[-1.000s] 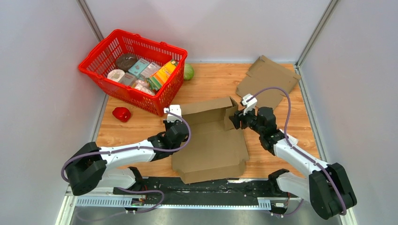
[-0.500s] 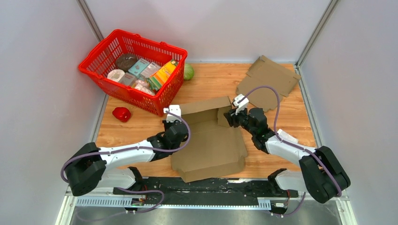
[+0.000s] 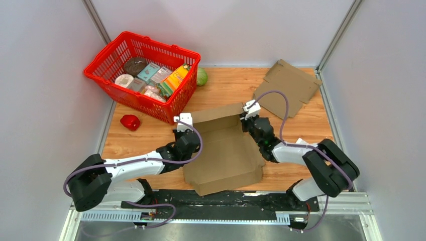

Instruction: Fold the paper box

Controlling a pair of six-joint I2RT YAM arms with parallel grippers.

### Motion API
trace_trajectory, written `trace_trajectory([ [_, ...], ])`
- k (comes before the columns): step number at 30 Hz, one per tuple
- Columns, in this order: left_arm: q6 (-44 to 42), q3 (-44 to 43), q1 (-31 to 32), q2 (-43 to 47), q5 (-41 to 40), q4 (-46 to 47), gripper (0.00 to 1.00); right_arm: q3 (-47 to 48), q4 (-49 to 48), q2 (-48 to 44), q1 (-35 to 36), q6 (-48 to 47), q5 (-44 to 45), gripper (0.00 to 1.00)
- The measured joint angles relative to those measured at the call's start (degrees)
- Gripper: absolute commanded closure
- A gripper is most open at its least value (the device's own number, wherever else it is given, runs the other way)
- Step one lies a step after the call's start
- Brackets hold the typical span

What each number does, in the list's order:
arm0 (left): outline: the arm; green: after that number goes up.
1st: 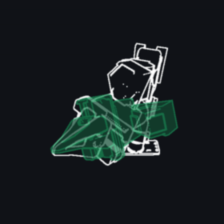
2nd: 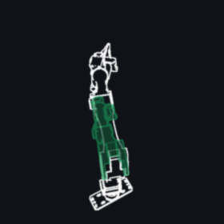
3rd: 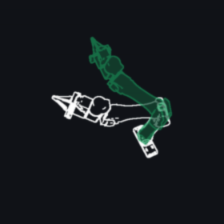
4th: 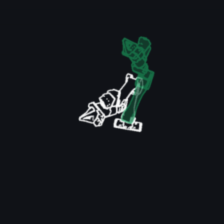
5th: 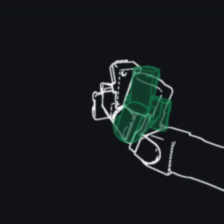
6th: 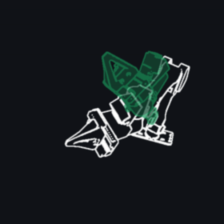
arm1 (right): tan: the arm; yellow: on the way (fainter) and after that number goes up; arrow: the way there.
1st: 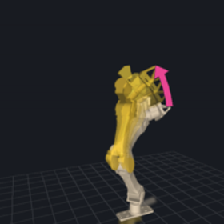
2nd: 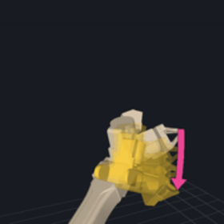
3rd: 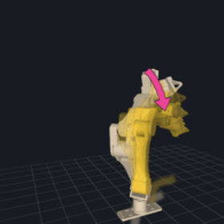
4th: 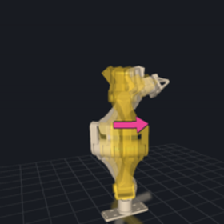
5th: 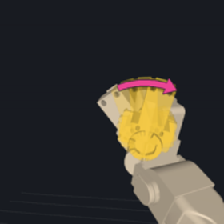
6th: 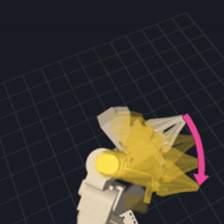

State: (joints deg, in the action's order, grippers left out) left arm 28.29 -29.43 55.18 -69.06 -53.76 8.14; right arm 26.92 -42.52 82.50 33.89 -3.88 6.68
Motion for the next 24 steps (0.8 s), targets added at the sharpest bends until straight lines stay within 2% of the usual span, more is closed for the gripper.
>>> trace_trajectory([
  [6, 2.4, -0.1, -0.3, 0.1, -1.9, -1.8, 1.00, 3.7, -11.0, 11.3, 12.3, 2.6, 31.9, 1.00],
  [10, 4.2, -0.3, -0.6, 0.1, -2.6, -3.0, 1.00, 5.0, -19.3, 16.9, 16.9, 2.1, 44.5, 0.98],
  [11, 4.7, -0.4, -0.7, 0.1, -2.8, -3.3, 1.00, 5.0, -20.7, 17.6, 17.6, 2.0, 45.9, 0.91],
  [12, 5.0, -0.4, -0.7, 0.1, -2.8, -3.5, 1.00, 4.9, -21.6, 17.8, 17.9, 1.9, 46.6, 0.72],
  [14, 5.5, -0.7, -0.7, 0.1, -2.8, -4.1, 1.00, 4.1, -22.4, 17.7, 18.1, 1.8, 46.8, 0.53],
  [15, 5.6, -0.9, -0.6, 0.1, -2.4, -4.3, 1.00, 3.7, -22.0, 17.4, 18.0, 1.6, 46.8, 0.38],
  [18, 5.7, -1.3, -0.4, 0.1, -1.8, -5.1, 1.00, 1.0, -16.1, 12.8, 18.1, 3.4, 44.6, 0.22],
  [19, 5.7, -1.4, -0.4, 0.1, -1.8, -5.2, 1.00, 0.1, -12.7, 9.9, 18.1, 4.7, 43.5, 0.20],
  [20, 5.7, -1.4, -0.4, 0.1, -1.8, -5.3, 1.00, -0.4, -8.1, 6.5, 18.0, 6.1, 42.0, 0.15],
  [21, 5.7, -1.4, -0.4, 0.1, -1.8, -5.4, 1.00, -0.3, -1.6, 2.2, 17.8, 8.3, 40.0, 0.06],
  [24, 5.7, -1.4, -0.4, 0.3, -1.8, -5.8, 1.00, 0.7, 15.8, -9.1, 17.0, 15.2, 34.1, 0.00],
])
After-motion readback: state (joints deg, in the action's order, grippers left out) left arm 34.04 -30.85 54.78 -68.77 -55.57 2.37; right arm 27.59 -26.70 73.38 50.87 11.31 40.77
